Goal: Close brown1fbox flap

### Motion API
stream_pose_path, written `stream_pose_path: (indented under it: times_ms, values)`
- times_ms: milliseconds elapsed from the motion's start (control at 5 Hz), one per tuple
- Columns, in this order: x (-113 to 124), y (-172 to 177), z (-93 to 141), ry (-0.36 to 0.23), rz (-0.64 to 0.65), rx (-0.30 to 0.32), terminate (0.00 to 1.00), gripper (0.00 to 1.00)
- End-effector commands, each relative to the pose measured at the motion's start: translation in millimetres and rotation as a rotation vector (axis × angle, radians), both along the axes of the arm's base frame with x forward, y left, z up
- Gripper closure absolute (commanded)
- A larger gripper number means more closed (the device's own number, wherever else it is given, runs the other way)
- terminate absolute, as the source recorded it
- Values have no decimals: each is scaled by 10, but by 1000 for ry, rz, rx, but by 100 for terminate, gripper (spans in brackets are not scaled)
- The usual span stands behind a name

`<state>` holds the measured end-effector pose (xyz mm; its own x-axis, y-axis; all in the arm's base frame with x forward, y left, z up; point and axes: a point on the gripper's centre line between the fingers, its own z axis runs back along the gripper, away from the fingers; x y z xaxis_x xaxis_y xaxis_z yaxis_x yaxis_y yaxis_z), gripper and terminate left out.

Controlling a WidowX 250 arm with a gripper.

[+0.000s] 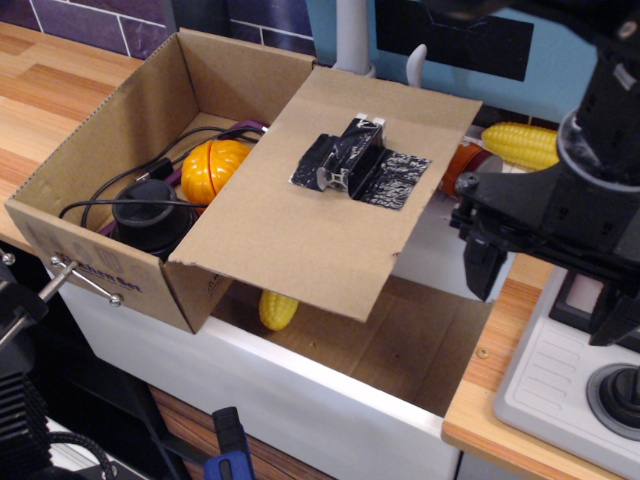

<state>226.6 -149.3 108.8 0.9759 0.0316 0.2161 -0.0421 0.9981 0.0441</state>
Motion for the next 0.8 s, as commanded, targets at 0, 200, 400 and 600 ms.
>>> stream_pose_path:
  times_ms: [0, 200, 400, 600]
  values:
    - [0, 0, 0, 0, 0, 0, 0, 0]
    - [-19, 137, -181, -13, -16, 43, 0, 0]
    - [-6, 250, -334, -20, -15, 59, 0, 0]
    - [44, 320, -466, -26, -29, 52, 0, 0]
